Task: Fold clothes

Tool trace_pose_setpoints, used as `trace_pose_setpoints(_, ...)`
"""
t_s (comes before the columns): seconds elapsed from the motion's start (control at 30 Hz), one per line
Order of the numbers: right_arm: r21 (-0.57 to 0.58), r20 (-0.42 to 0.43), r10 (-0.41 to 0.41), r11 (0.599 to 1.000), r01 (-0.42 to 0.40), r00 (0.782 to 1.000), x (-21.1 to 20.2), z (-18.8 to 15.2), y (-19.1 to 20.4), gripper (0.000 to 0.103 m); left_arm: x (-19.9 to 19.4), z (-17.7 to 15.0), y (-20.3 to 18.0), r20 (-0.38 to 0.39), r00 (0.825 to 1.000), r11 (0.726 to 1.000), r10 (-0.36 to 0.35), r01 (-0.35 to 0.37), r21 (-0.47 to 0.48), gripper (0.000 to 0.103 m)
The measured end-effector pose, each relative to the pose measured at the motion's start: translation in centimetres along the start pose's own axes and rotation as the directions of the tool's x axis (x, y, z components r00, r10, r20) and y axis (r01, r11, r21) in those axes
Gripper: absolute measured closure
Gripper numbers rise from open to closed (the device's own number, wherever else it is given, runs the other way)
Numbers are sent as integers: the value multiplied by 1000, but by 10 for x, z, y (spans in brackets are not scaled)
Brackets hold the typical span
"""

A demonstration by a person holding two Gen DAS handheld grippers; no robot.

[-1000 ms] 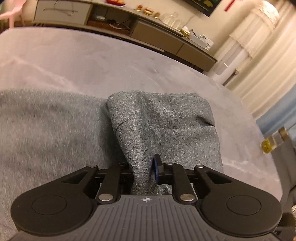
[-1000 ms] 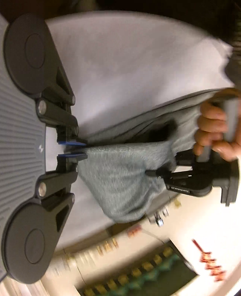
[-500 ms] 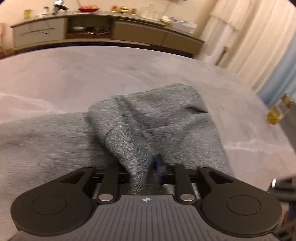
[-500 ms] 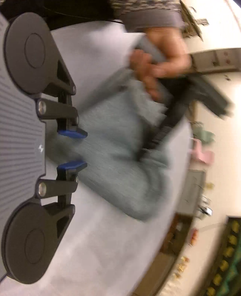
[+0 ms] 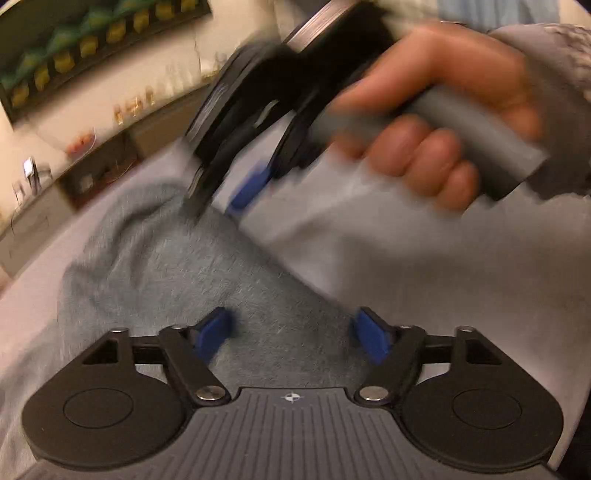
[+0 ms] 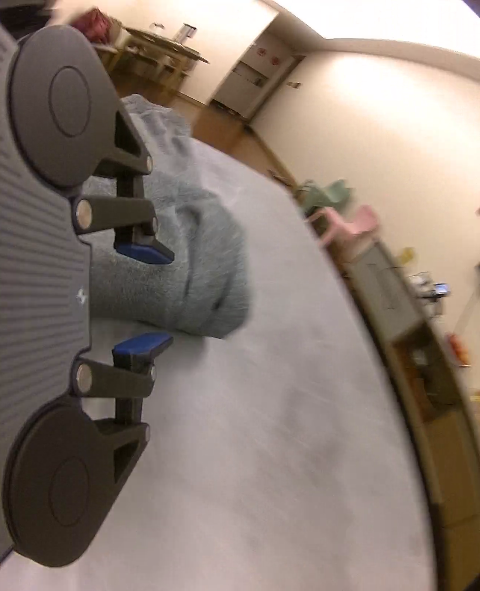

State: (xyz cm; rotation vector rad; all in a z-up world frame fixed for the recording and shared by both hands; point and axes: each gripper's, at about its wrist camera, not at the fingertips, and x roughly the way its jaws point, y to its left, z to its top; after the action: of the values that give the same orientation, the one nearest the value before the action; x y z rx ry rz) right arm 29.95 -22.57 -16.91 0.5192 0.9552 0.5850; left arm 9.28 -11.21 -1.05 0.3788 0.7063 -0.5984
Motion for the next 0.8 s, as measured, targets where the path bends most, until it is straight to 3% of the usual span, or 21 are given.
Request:
trace_pose_setpoints(0.03,3,-21,2,1000,-2,1000,11,-3,-1,51,6,-2,-8,-12,1000,1000,0,0,26,17)
trace_pose_setpoints(0.17,30,-21,20,999,-19,1000,30,6,0,52,21,-8,-25,-38,999,996,-6,10,90,16)
trace_pose_setpoints(0.27,81,-11,27,996,-26,1000,42,21,-4,66,22,-9,-24,-36,999,996,-20,23,82,15)
trace_pose_setpoints(0.5,211,105,83,972,-104,991,41,46,-28,76,26,-7,-25,-37,998,996,-41,44,72,14)
trace_pose_setpoints(0.57,215,148,63,972,-94,987,39,53,-34,86,25,-8,-26,-35,999,997,-40,43,66,14)
trace_pose_setpoints(0.63,184,160,18,982,-48,987,34,57,-35,86,23,-9,-27,-31,999,997,-39,41,65,14)
trace_pose_setpoints(0.7,155,139,0,988,-22,990,27,49,-35,84,22,-10,-28,-33,999,997,-39,41,71,13)
trace_pose_setpoints(0.73,143,118,2,990,-19,993,23,42,-35,71,21,-11,-28,-35,999,997,-38,41,72,13)
trace_pose_setpoints(0.77,131,95,10,991,-23,995,22,34,-34,52,20,-12,-28,-36,999,997,-37,40,73,13)
trace_pose_setpoints(0.8,112,69,19,993,-26,997,22,26,-30,47,19,-13,-27,-38,999,996,-38,40,74,13)
